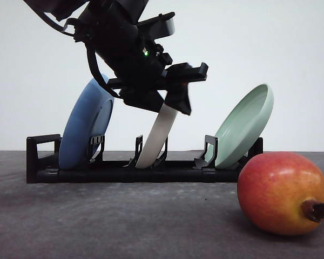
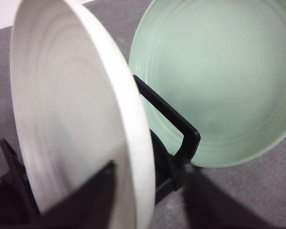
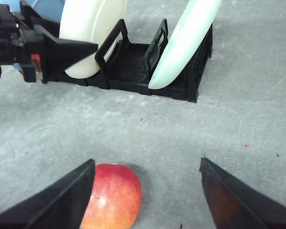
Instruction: Place pomegranate in white plate
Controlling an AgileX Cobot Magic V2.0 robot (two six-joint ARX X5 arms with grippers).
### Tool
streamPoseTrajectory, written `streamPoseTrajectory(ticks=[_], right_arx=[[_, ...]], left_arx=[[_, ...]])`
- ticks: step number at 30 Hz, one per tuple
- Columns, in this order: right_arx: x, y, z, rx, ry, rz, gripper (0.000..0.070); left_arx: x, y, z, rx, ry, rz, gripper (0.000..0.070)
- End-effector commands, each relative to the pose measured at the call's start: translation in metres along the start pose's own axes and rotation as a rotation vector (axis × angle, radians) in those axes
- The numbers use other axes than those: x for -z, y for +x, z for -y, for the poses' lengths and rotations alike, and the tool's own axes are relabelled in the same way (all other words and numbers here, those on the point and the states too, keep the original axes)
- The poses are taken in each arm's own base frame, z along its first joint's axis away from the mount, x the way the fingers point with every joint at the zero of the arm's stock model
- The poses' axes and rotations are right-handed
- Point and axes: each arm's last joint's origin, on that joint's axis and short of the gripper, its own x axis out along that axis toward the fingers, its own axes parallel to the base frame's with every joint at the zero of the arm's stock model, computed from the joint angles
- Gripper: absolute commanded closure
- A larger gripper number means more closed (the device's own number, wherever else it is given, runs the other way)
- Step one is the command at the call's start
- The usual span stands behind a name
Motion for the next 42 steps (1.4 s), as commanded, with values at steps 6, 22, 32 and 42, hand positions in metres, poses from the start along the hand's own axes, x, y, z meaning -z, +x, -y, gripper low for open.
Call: streamPoseTrajectory(ticks=[6, 22, 32, 42], right_arx=[[-0.005, -0.003, -0.002, -0.006, -0.013, 0.025, 0.0256], [-0.005, -0.003, -0.002, -0.006, -0.013, 0.025, 0.0256], [-0.005, -0.003, -0.002, -0.006, -0.013, 0.025, 0.0256], [-0.005, -0.003, -0.002, -0.006, -0.012, 0.025, 0.0256]], left_arx=[[-0.003, 0.004, 0.005, 0.009, -0.018, 0.014, 0.07], [-0.024, -0.021, 0.003, 0.048, -0.109, 0.068, 0.07], [-0.049, -0.067, -0.001, 0.122, -0.118, 0.102, 0.07], [-0.059, -0.132, 0.006, 0.223, -0.111, 0.111, 0.0697]])
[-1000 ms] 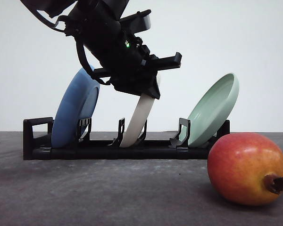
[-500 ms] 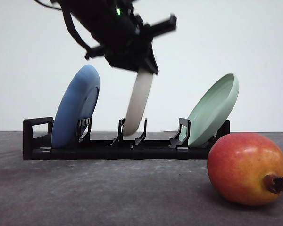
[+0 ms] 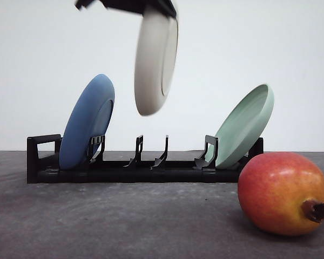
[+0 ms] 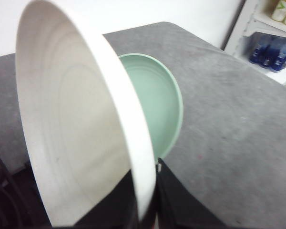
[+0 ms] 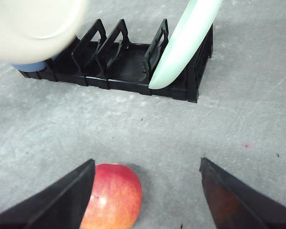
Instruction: Place pomegranate in white plate
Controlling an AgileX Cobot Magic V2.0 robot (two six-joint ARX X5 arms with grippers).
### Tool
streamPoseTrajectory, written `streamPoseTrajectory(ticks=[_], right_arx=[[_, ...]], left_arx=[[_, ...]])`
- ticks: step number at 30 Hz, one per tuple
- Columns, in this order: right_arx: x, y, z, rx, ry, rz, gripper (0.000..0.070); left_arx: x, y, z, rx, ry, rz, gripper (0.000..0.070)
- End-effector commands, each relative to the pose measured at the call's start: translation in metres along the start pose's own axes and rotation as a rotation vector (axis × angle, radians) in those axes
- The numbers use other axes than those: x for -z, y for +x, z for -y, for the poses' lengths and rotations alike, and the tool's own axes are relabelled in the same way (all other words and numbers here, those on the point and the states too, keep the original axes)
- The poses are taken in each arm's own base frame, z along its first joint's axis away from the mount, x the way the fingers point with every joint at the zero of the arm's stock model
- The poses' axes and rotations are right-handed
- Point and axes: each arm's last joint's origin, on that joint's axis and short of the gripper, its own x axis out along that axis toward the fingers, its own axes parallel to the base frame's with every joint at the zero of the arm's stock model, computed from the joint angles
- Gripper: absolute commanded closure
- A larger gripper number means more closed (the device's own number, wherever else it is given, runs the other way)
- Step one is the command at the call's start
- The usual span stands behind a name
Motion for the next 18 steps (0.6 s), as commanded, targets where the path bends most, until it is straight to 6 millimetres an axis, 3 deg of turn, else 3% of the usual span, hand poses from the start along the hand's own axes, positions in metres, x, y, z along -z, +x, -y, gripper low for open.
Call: streamPoseTrajectory(ticks=[1, 9, 15, 18], right_arx=[[-0.005, -0.003, -0.002, -0.006, -0.013, 0.025, 0.0256], [-0.005, -0.003, -0.002, -0.006, -0.013, 0.025, 0.0256], [-0.005, -0.003, -0.002, -0.006, -0.013, 0.025, 0.0256], [-0.005, -0.003, -0.002, -0.006, -0.013, 0.025, 0.0256]], left_arx=[[0.001, -0.008, 0.007, 0.03, -0.001, 0.014, 0.0697], [0.037, -0.048, 0.02, 0.105, 0.023, 0.031, 0.0697], [0.067, -0.065, 0.026, 0.121, 0.061, -0.008, 0.0697], [0.08, -0.069, 0.031, 0.15, 0.16, -0.086, 0.0697]])
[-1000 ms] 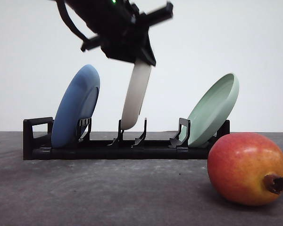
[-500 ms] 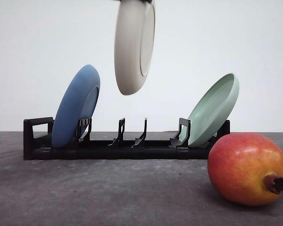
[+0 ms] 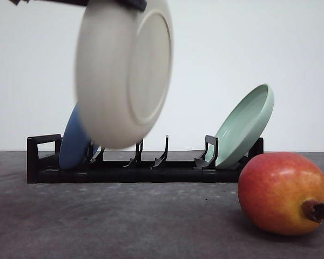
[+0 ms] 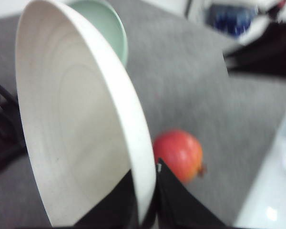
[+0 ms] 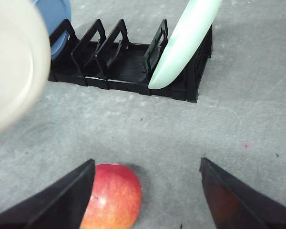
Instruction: Place pomegranate in white plate
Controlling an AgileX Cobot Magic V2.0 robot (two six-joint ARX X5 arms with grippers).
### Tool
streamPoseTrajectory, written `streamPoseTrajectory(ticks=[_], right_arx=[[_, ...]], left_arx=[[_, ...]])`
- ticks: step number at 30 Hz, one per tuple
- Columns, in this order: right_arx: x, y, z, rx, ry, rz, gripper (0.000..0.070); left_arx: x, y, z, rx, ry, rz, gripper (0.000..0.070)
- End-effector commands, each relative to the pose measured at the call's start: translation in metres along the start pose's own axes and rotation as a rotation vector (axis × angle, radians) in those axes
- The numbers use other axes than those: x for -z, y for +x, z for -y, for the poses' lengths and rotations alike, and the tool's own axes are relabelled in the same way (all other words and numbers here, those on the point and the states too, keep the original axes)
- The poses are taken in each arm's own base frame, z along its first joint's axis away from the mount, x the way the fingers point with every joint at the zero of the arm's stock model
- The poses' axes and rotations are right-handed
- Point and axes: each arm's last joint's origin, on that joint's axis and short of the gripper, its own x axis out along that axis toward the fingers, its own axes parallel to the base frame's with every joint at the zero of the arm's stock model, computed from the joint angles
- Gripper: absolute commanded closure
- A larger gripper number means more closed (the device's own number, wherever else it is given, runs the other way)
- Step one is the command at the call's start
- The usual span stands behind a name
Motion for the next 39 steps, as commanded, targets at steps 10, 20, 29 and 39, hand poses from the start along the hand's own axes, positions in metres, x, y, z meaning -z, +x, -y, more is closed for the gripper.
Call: streamPoseTrajectory(ticks=[10, 20, 29, 39], right_arx=[[-0.005, -0.003, -0.002, -0.003, -0.013, 0.026, 0.0256], [-0.006, -0.003, -0.001, 0.02, -0.013, 0.03, 0.0256], [-0.006, -0.003, -0.001, 0.018, -0.013, 0.03, 0.0256], [-0.006, -0.003, -0.001, 0.018, -0.013, 0.029, 0.0256]], left_arx=[[0.035, 0.006, 0.014, -0.087, 0.487, -0.339, 0.0697], [0.06, 0.042, 0.026, -0.047, 0.749, -0.522, 0.0697], [0.082, 0.073, 0.03, -0.087, 0.869, -0.626, 0.0698], [0.089, 0.08, 0.031, -0.109, 0.882, -0.662, 0.0536]])
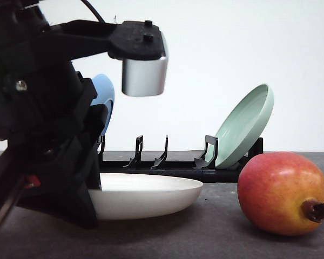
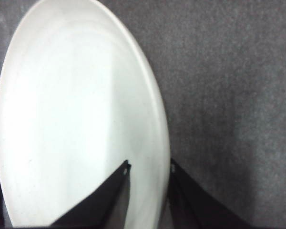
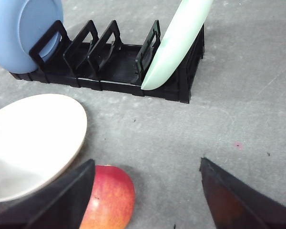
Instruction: Place pomegranate in white plate
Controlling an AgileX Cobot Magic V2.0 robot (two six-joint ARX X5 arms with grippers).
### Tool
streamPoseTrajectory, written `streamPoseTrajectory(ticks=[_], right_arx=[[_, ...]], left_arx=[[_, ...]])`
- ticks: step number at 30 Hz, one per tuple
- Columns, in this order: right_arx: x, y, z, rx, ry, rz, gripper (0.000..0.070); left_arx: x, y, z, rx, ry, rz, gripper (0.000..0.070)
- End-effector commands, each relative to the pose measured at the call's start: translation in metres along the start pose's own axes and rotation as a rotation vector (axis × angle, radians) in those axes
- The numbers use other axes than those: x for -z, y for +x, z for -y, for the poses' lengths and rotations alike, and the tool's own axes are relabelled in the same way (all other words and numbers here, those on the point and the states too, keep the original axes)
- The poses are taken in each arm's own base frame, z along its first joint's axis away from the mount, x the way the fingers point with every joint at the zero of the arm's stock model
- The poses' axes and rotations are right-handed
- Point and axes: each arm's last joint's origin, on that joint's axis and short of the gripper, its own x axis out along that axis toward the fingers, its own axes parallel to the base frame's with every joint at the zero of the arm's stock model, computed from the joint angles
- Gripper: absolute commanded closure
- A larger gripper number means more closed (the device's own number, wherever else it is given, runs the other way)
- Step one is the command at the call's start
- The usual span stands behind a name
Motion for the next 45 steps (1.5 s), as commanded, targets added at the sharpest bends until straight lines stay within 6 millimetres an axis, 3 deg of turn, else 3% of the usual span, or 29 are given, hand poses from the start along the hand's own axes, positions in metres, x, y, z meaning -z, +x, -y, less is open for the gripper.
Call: streamPoseTrajectory(ticks=[1, 11, 15, 20, 27, 37, 41, 45], right_arx=[[-0.005, -0.003, -0.002, -0.008, -0.012, 0.025, 0.0256], [-0.005, -0.003, -0.002, -0.008, -0.013, 0.025, 0.0256], [-0.005, -0.003, -0.002, -0.008, -0.012, 0.025, 0.0256], [-0.005, -0.003, -0.002, -0.008, -0.012, 0.025, 0.0256], [-0.005, -0.003, -0.002, -0.008, -0.013, 0.025, 0.0256], [-0.005, -0.003, -0.002, -0.009, -0.012, 0.024, 0.0256], [-0.005, -0.003, -0.002, -0.012, -0.01, 0.02, 0.0256], [-0.004, -0.003, -0.002, -0.009, -0.007, 0.006, 0.0256]], left_arx=[[-0.004, 0.0, 0.003, 0.005, 0.005, 0.01, 0.0536], [-0.011, -0.011, -0.003, 0.128, -0.071, 0.04, 0.0446], [-0.014, -0.022, -0.013, 0.21, -0.156, 0.115, 0.0333], [-0.005, -0.036, -0.036, 0.251, -0.364, 0.194, 0.0333], [0.026, -0.056, -0.071, 0.289, -0.653, 0.274, 0.0334], [0.084, -0.08, -0.112, 0.068, -0.992, 0.289, 0.0334], [0.107, -0.088, -0.115, -0.029, -1.104, 0.301, 0.0334], [0.13, -0.093, -0.106, -0.114, -1.193, 0.314, 0.0335]])
